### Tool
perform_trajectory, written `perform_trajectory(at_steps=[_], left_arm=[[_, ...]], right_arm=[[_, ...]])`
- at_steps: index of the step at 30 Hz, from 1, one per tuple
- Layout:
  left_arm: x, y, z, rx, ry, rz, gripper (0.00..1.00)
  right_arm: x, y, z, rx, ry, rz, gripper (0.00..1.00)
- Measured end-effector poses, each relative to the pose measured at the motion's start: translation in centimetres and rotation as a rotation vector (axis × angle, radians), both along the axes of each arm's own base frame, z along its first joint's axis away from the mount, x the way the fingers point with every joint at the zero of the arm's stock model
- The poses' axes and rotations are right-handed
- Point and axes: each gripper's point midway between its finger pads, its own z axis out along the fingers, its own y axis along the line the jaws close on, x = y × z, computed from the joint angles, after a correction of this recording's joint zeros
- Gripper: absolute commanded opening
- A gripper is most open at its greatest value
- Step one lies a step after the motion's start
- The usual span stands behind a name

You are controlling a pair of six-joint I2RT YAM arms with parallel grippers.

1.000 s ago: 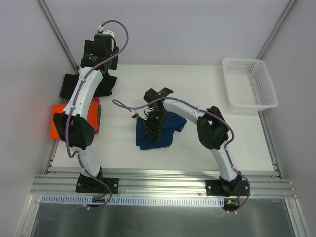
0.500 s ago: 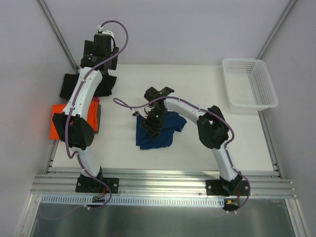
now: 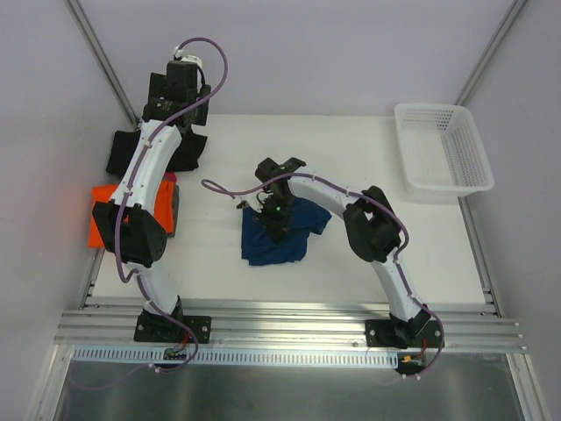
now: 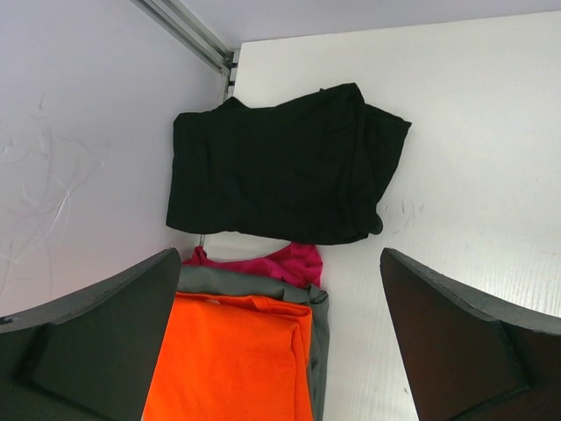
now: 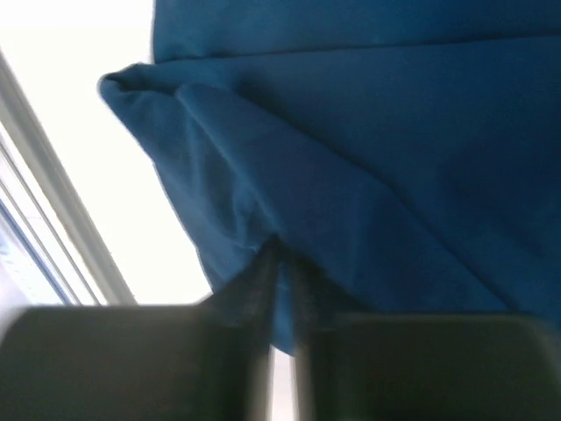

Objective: Fold and stack the t-shirts
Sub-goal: Move the tshirt to the center of the board

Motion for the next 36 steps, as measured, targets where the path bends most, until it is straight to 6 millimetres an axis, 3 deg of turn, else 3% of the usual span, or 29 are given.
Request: perform_trajectory(at_steps=[1,7,11,14,18,21,25,31,33,36], left_arm=[[0.0,0.0,0.0,0.0,0.0,0.0,0.99],[0.0,0.4,0.0,0.0,0.0,0.009,0.99],[0.0,1.6,0.0,-0.006,-0.004,0.036,0.99],[0.0,3.1,0.3,-0.019,-0.016,0.075,0.99],[0.1,5.0,2.0,-0.035,-0.064,0.121,0.99],[0.2,5.3,3.6,-0.049,-0.107,0.132,0.99],[0.4,5.1,4.8,-0.062,-0.142,0.133,0.99],[0.3,5.1,3.8,-0.074,-0.127,0.141,0.99],[0.2,5.1,3.1,-0.073,-0.108,0.143,0.99],[0.2,5.1,2.8,-0.075,-0.102,0.145,0.99]], right_arm=[[0.1,-0.1,-0.1,-0.006,-0.007,-0.001,0.01],[1.3,-1.1,0.1,-0.039,-0.06,-0.024,0.01],[4.5,-2.6,3.1,-0.025,-0.17,-0.08,0.01],[10.6,-3.8,9.0,0.057,-0.351,-0.189,0.01],[20.1,-6.6,19.5,0.205,-0.701,-0.352,0.01],[22.9,-8.6,25.7,0.265,-0.911,-0.408,0.01],[23.5,-6.7,32.4,0.409,-1.088,-0.434,0.01],[20.9,-4.5,38.7,0.565,-1.192,-0.444,0.01],[19.8,-5.3,39.8,0.577,-1.216,-0.45,0.01],[18.3,-8.1,38.7,0.521,-1.205,-0.462,0.01]])
